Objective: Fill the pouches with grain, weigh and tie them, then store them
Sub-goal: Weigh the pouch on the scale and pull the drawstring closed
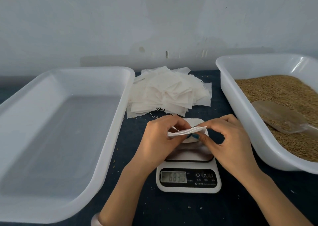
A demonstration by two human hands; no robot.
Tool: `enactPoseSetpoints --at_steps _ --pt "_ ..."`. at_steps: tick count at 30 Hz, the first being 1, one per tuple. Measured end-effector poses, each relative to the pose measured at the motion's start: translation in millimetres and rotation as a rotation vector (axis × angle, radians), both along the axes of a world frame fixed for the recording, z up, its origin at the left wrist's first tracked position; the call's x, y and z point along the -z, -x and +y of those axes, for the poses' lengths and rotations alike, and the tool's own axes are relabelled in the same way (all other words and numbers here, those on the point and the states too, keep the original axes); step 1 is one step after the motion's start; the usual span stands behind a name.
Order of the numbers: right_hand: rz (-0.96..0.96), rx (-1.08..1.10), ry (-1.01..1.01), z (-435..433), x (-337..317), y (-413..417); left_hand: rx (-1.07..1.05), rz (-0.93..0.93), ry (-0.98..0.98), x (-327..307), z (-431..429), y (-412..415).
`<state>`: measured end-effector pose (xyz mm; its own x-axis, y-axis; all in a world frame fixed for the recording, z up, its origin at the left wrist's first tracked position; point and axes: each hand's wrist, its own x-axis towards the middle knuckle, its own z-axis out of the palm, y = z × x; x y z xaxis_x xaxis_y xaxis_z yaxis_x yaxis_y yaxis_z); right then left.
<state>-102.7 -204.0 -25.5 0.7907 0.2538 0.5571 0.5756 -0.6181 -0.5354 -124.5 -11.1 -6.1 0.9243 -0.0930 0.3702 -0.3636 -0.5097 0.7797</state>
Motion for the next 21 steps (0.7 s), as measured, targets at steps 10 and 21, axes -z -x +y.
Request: enactPoseSetpoints --at_steps 10,21 --pt "0.042 -0.004 0.03 -0.1 7.9 -2.4 -0.049 -0.068 -0.094 7.2 -1.6 -0.5" --pt "0.065 -0.008 0.008 -0.5 11.7 -3.9 -0.038 -0.042 -0.101 7.3 0.1 -0.1"
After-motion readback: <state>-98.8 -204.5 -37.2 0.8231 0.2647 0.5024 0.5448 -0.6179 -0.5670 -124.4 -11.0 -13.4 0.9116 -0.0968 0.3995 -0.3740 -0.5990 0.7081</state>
